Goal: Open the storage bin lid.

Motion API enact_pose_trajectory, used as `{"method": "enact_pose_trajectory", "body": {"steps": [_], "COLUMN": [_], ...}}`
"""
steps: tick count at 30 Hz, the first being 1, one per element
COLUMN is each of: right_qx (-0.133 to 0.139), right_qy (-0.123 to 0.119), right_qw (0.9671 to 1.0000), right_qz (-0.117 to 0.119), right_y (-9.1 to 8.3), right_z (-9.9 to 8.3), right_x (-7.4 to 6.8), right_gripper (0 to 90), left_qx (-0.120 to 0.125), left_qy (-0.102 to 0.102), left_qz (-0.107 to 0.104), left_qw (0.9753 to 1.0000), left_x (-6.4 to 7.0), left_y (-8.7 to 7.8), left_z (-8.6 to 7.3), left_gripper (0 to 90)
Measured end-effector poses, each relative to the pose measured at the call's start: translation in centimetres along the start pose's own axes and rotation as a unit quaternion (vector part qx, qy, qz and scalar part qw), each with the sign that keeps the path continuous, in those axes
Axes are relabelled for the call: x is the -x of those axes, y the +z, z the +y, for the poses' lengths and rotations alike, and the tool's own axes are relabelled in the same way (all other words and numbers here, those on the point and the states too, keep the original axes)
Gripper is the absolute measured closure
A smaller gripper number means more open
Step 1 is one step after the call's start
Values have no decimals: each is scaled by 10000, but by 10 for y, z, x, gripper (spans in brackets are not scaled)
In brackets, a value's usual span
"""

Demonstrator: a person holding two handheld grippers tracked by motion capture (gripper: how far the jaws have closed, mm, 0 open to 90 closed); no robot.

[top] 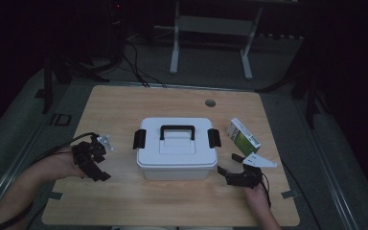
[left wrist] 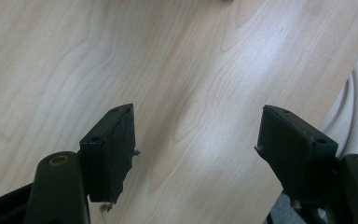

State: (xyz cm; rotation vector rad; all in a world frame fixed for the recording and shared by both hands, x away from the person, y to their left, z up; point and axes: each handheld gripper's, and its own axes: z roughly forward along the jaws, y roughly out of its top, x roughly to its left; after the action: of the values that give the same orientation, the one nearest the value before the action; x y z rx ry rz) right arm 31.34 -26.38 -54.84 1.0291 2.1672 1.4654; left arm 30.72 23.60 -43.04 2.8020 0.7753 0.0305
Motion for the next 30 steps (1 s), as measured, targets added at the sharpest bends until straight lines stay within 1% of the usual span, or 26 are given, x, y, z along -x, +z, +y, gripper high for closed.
{"method": "enact_pose_trajectory", "body": {"steps": [1, 4, 5, 9, 10, 11, 13, 14, 15, 17, 18, 19, 21, 22, 23, 24, 25, 27, 28, 29, 30], "right_qx": [-11, -11, -3, -7, -4, -4, -7, 2, 2, -1, 6, 3, -10, -10, -24, -24, -19, -22, -16, -16, -21], "right_qy": [5, 25, 34, 58, 55, 52, 56, 58, 58, 77, 92, 90, 69, 69, 51, 51, 51, 52, 61, 69, 80], "right_qw": [10000, 10000, 10000, 10000, 10000, 10000, 10000, 10000, 10000, 10000, 10000, 10000, 10000, 10000, 10000, 10000, 10000, 10000, 10000, 10000, 9999], "right_qz": [2, -5, -3, -1, 0, 7, 9, 15, 15, 21, 26, 30, 36, 36, 53, 53, 53, 63, 71, 70, 76], "right_y": [0, 0, 0, 0, 0, 0, 0, 0, 0, -1, -1, -1, 0, 0, 0, 0, 0, 0, 0, 0, 0], "right_z": [0, 0, 0, -1, -1, -1, -1, -1, -1, -1, -1, -1, -1, -1, -1, -1, -1, -1, -1, -1, -1], "right_x": [0, 1, 1, 1, 1, 1, 1, 2, 2, 2, 2, 2, 2, 2, 1, 1, 1, 1, 1, 1, 2], "right_gripper": [136, 136, 136, 137, 136, 136, 137, 137, 137, 136, 137, 136, 137, 137, 136, 136, 136, 137, 137, 137, 137], "left_qx": [-24, -1, -10, 11, 0, 0, 0, -15, -15, -7, -52, -72, -88, -88, -112, -122, -122, -128, -120, -108, -92], "left_qy": [17, 24, 78, 178, 200, 200, 221, 296, 296, 346, 387, 417, 468, 468, 479, 484, 523, 547, 581, 632, 641], "left_qz": [22, 14, 4, -38, -98, -98, -42, -62, -62, -104, -64, -120, -106, -106, -58, -71, -104, -108, -149, -117, -128], "left_qw": [10000, 10000, 10000, 9998, 9998, 9998, 9997, 9995, 9995, 9993, 9992, 9990, 9988, 9988, 9988, 9987, 9985, 9984, 9981, 9979, 9978], "left_x": [0, 0, 0, 2, 2, 2, 2, 3, 3, 4, 4, 4, 5, 5, 5, 5, 5, 6, 5, 5, 5], "left_y": [-6, -10, -14, -21, -23, -23, -25, -27, -27, -30, -31, -32, -36, -36, -36, -37, -37, -37, -38, -39, -40], "left_z": [3, 6, 9, 18, 23, 23, 29, 35, 35, 40, 43, 46, 54, 54, 57, 60, 65, 68, 70, 73, 75], "left_gripper": [279, 279, 279, 280, 280, 279, 280, 279, 280, 280, 280, 280, 280, 280, 280, 280, 280, 280, 280, 280, 280]}}
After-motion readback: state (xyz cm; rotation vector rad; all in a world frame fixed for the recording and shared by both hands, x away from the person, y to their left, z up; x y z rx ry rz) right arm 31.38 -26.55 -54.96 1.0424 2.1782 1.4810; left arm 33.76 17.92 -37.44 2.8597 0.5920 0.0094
